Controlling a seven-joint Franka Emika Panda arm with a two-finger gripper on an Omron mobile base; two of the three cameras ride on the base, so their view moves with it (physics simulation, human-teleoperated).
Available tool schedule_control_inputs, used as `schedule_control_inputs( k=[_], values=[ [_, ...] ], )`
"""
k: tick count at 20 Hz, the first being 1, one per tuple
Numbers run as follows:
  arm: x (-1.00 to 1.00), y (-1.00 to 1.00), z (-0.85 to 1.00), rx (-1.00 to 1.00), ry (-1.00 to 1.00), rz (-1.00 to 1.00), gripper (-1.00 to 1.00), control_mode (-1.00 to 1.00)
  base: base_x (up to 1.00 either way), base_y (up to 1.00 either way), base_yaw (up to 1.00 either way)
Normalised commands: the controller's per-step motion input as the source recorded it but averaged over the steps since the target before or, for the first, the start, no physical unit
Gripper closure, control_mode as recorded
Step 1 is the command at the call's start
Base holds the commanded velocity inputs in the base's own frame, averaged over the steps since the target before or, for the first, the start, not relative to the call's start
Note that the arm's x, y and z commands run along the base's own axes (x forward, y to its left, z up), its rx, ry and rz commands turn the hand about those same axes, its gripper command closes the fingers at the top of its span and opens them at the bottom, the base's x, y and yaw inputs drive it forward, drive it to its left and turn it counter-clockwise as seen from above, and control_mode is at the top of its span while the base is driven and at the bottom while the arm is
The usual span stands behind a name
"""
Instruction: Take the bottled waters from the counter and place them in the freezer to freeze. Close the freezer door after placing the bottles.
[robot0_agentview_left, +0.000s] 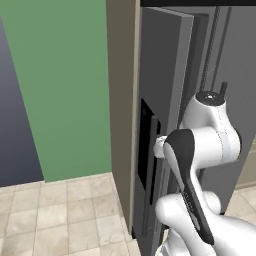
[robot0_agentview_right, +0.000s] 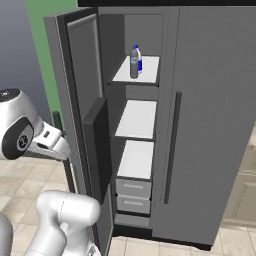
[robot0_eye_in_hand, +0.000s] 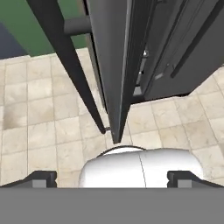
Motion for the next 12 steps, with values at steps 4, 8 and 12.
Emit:
schedule_control_inputs(
  k=[4, 8, 12],
  values=[
    [0.28, 0.69, -0.01, -0.03, -0.18, -0.38, -1.0, -1.0, 0.0, 0.0, 0.0],
    [0.5, 0.62, -0.01, -0.01, -0.16, -0.34, -1.0, -1.0, 0.0, 0.0, 0.0],
    [0.64, 0.49, -0.11, 0.0, -0.15, -0.3, -1.0, -1.0, 0.0, 0.0, 0.0]
  ],
)
